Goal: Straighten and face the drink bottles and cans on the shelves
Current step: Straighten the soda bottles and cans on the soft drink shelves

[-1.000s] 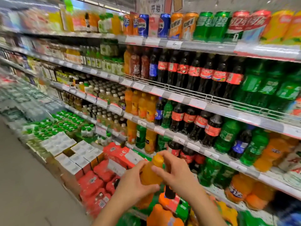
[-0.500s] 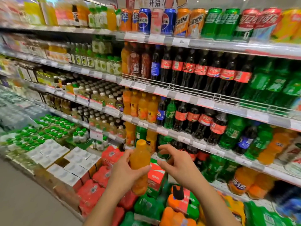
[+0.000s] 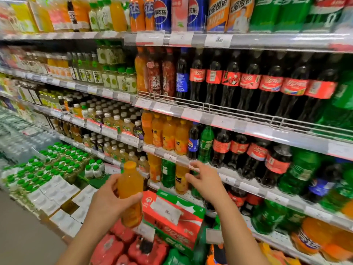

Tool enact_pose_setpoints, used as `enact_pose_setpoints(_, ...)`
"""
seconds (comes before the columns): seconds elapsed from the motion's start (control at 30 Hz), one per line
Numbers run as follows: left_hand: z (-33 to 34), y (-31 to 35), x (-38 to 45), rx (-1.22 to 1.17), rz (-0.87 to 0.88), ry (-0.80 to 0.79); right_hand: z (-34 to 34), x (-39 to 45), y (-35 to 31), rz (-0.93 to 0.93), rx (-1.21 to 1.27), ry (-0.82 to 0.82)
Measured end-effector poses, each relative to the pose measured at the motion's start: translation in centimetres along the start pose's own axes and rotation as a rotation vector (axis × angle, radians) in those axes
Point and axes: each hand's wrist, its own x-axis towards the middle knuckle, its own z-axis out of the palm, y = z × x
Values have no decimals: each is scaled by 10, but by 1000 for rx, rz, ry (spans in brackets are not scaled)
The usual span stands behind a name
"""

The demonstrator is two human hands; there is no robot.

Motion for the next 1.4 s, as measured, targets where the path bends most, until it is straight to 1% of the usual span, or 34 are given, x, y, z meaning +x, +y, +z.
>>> enact_pose_setpoints(0.1, 8, -8, 20, -59, -11, 15, -15, 29, 19, 69, -11, 83)
enact_pose_setpoints(0.17, 13, -10, 29, -82, -22, -1, -22, 46, 28, 108, -18, 121)
enact_pose_setpoints(0.33, 18, -13, 58, -140, -33, -36, -35, 93, 34, 147, -99, 165)
enact_pose_setpoints(0.5, 15, -15, 99, -265, -44, -88, -33, 131, 29, 177, -148, 190)
enact_pose_setpoints(0.67, 15, -17, 145, -326, -39, -173, -24, 157, 20, 198, -235, 157)
enact_pose_setpoints(0.8, 7, -26, 184, -330, -25, -192, 9, 189, -10, 74, -309, 62)
enact_pose_setpoints(0.97, -14, -42, 221, -372, -22, -213, 64, 251, -61, -53, -363, -50)
enact_pose_setpoints(1.03, -25, -51, 234, -379, -31, -201, 84, 275, -82, -75, -337, -95)
enact_pose_setpoints(1.1, -36, -61, 248, -378, -45, -185, 101, 298, -100, -87, -312, -106)
enact_pose_setpoints(1.17, -46, -71, 262, -361, -60, -161, 117, 318, -116, -76, -288, -87)
enact_pose_setpoints(1.23, -55, -80, 275, -357, -74, -137, 130, 335, -126, -54, -189, -39)
enact_pose_setpoints(1.3, -62, -89, 286, -365, -90, -124, 145, 353, -129, 42, -88, -9)
enact_pose_setpoints(1.4, -72, -103, 296, -361, -80, -118, 165, 379, -126, 262, 116, -7)
